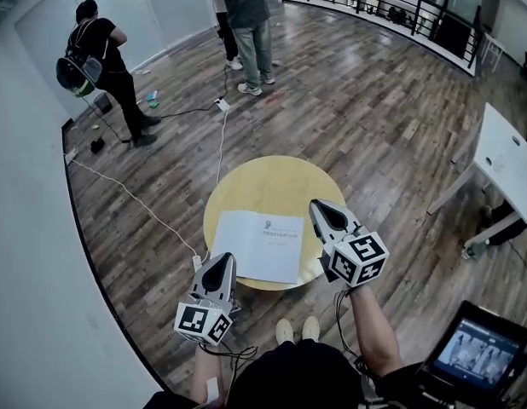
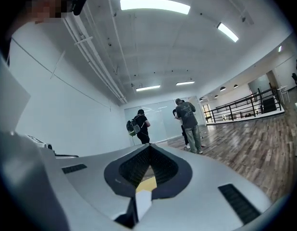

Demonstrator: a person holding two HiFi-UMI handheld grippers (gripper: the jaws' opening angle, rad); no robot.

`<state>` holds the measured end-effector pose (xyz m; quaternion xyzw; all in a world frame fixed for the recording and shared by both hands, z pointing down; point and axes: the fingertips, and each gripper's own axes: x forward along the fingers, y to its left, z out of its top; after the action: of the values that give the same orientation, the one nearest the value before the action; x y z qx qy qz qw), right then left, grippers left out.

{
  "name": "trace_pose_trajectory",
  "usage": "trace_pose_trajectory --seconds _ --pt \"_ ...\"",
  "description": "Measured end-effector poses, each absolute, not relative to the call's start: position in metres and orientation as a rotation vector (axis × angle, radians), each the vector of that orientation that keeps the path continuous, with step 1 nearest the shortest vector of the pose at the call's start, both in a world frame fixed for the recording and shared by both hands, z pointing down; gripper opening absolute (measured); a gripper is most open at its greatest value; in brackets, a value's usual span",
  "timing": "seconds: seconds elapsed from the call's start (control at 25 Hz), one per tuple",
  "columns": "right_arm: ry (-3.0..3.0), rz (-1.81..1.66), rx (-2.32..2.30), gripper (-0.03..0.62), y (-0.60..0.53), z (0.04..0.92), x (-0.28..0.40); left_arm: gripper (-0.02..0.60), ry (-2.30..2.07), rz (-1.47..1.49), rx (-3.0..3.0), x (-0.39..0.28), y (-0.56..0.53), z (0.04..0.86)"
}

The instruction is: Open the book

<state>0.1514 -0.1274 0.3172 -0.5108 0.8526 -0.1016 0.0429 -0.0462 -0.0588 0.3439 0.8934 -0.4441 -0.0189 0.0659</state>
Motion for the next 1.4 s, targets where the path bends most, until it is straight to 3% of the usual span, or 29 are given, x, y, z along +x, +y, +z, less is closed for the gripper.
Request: trace_pose_trajectory --seconds 0.52,1.4 --pt "2.477 -0.128 -1.638 0.002 -0.017 0.287 0.205 -0.003 -1.147 -0.085 2.839 0.037 -0.065 0.330" --pt "2.474 -0.106 -1.646 0.002 -0.002 0.295 0.195 -0.003 -1.174 -0.077 2.849 0.027 -0.048 0.316"
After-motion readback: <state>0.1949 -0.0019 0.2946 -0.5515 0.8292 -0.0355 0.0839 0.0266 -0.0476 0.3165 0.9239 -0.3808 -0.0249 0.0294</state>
